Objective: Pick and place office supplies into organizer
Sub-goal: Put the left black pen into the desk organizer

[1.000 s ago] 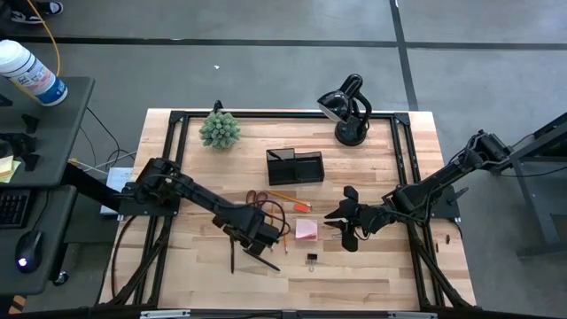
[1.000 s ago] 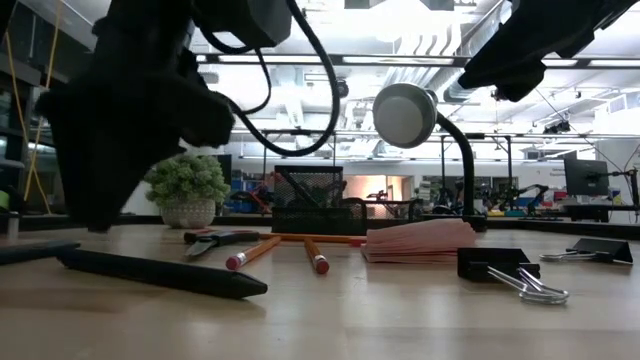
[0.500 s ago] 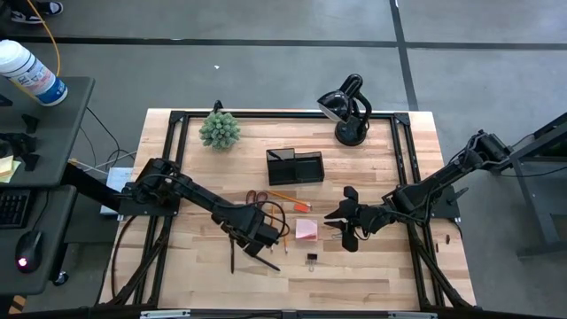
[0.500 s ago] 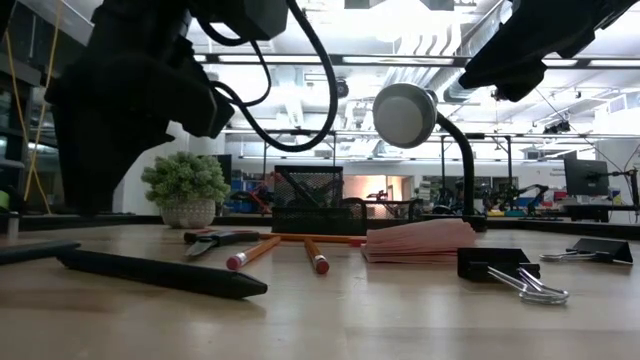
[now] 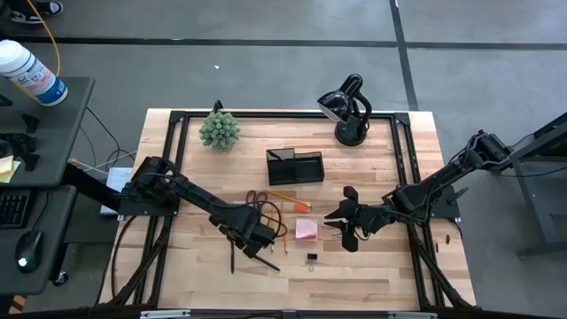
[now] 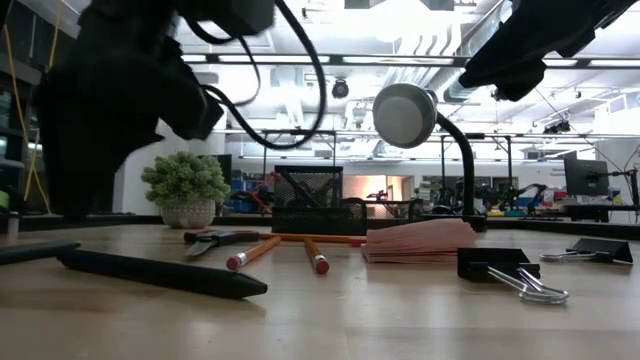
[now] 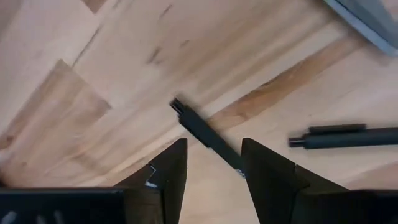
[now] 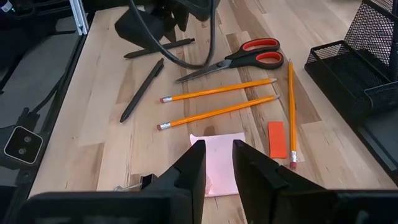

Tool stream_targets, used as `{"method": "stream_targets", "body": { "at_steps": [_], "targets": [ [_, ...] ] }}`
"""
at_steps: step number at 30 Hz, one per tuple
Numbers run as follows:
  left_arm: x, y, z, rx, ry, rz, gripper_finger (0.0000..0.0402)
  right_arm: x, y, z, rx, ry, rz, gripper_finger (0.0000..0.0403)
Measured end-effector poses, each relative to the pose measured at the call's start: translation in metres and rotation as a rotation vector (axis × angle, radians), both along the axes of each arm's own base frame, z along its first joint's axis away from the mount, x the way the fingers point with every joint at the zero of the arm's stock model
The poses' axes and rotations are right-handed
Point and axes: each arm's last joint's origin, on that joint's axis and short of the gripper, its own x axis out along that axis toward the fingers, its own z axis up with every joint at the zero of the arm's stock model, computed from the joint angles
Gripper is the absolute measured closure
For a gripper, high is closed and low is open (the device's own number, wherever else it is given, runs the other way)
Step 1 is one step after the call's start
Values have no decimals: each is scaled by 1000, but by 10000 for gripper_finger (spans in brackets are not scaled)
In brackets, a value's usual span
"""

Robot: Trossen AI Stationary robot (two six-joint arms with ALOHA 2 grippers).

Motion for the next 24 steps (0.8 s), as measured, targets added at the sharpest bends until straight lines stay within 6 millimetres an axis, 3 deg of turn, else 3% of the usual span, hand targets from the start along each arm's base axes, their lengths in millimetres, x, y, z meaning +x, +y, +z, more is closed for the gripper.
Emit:
{"method": "stream_targets", "body": {
  "at_steps": [6, 13, 24],
  "targets": [
    [-18, 5, 12, 26, -57, 60, 259, 0, 0, 0, 0, -5, 1, 329],
    [-19, 4, -1, -20, -193, 101, 259, 0, 0, 1, 2, -7, 1, 329],
    [-40, -18, -1, 36, -105, 210, 259, 0, 1, 1, 33, 0, 9, 329]
  ]
}}
